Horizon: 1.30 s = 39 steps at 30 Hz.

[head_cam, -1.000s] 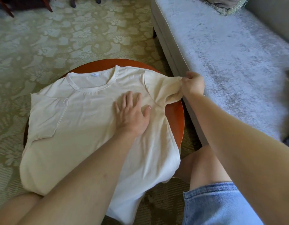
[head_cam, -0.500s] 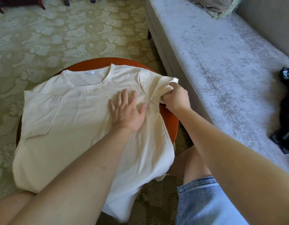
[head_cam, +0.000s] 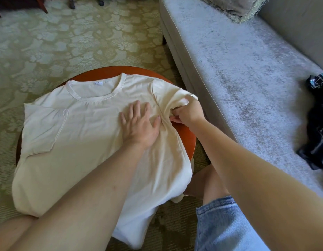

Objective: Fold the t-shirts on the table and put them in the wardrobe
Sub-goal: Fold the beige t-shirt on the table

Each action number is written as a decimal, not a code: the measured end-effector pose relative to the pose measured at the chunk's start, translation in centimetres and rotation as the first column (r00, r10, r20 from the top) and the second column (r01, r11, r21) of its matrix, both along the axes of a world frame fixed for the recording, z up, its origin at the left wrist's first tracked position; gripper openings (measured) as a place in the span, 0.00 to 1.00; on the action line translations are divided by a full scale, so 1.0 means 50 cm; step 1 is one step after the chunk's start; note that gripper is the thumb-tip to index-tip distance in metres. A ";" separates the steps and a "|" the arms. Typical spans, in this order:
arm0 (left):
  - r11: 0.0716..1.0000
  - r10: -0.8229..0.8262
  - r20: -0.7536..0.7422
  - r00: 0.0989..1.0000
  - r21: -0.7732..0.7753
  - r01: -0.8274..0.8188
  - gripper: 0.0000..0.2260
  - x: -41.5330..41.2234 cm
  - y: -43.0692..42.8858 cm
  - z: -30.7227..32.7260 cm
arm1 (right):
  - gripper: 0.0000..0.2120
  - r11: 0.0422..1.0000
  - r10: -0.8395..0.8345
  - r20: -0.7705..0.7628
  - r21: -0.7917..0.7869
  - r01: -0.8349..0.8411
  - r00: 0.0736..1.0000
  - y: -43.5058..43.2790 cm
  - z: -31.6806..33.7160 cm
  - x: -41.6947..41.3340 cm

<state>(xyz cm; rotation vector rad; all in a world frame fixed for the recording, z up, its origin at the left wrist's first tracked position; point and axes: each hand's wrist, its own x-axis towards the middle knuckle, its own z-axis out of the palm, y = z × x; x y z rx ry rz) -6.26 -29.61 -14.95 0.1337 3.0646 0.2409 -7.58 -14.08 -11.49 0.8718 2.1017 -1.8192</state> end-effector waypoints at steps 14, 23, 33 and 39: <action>1.000 0.001 -0.013 1.000 0.009 -0.001 0.29 -0.002 -0.001 -0.002 | 0.27 0.910 0.011 -0.355 0.391 0.137 0.935 0.054 -0.001 0.049; 1.000 0.011 -0.033 0.999 0.028 -0.010 0.27 0.000 0.000 -0.001 | 0.27 0.918 -0.056 -0.254 0.368 0.150 0.965 0.062 -0.023 0.090; 1.000 0.012 -0.026 1.000 0.028 -0.012 0.28 0.000 -0.001 0.002 | 0.35 0.913 -0.138 -0.185 0.357 0.197 0.973 0.046 -0.026 0.020; 0.999 0.018 -0.028 0.999 0.037 -0.017 0.28 0.000 0.001 0.000 | 0.35 0.955 -0.251 -0.086 0.139 0.261 0.964 0.056 -0.014 -0.022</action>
